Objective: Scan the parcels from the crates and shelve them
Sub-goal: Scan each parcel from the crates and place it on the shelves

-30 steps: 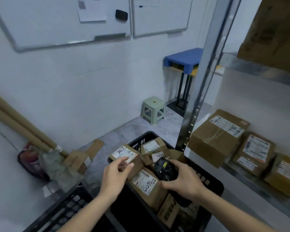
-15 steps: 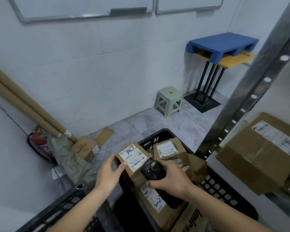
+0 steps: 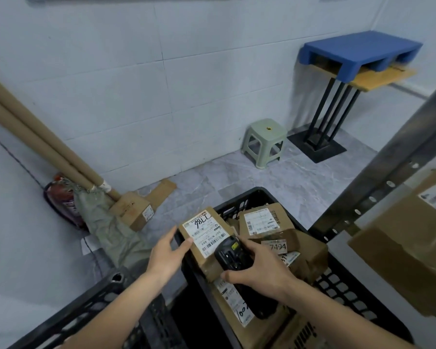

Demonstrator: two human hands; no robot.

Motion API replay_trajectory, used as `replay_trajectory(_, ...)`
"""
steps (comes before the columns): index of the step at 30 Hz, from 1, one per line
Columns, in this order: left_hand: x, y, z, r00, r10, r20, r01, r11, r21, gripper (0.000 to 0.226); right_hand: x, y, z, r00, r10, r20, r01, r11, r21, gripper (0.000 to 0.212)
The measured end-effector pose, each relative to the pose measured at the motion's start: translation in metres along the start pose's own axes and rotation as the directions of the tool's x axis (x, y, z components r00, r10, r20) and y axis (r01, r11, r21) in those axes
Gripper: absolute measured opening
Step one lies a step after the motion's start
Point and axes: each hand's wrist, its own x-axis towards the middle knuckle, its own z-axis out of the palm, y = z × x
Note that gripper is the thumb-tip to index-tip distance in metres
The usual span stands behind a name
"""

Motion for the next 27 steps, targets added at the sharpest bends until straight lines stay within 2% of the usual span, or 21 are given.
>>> replay_trajectory(5, -0.001, -0.002, 0.001, 1.0, -0.007, -0.001, 0.007, 0.999, -0.035, 0.055, -0.004, -0.003, 0.001, 1.0, 0.02, 0.015, -0.021, 0.999, 0.045, 0.061)
replay_trajectory(9, -0.008, -0.001, 0.002, 1.0, -0.01, 0.028, 0.013, 0.996, -0.089, 0.051, -0.012, -0.006, 0.003, 1.0, 0.013, 0.019, -0.014, 0.998, 0.06, 0.081)
replay_trajectory(12, -0.011, 0.0, 0.004, 0.999, -0.028, 0.033, 0.031, 0.993, -0.114, 0.055, -0.015, -0.009, 0.003, 1.0, 0.014, 0.01, -0.014, 0.999, 0.053, 0.083)
replay_trajectory(17, -0.005, 0.007, -0.003, 0.994, -0.059, 0.097, 0.064, 0.997, -0.049, 0.082, -0.015, -0.01, 0.004, 0.999, 0.036, 0.008, -0.036, 0.999, 0.026, 0.095)
replay_trajectory(20, 0.001, 0.009, -0.009, 0.991, -0.055, 0.126, 0.058, 0.998, -0.022, 0.078, -0.015, -0.008, 0.004, 0.999, 0.032, 0.009, -0.032, 0.999, 0.02, 0.095)
replay_trajectory(24, 0.002, 0.012, -0.01, 0.99, -0.036, 0.138, 0.042, 0.998, -0.039, 0.073, -0.015, -0.007, 0.005, 0.999, 0.042, 0.006, -0.042, 0.999, 0.018, 0.114)
replay_trajectory(27, 0.005, 0.012, -0.008, 0.991, -0.007, 0.13, 0.012, 0.999, -0.037, 0.07, -0.012, -0.007, 0.003, 0.999, 0.035, 0.008, -0.036, 0.999, 0.032, 0.103)
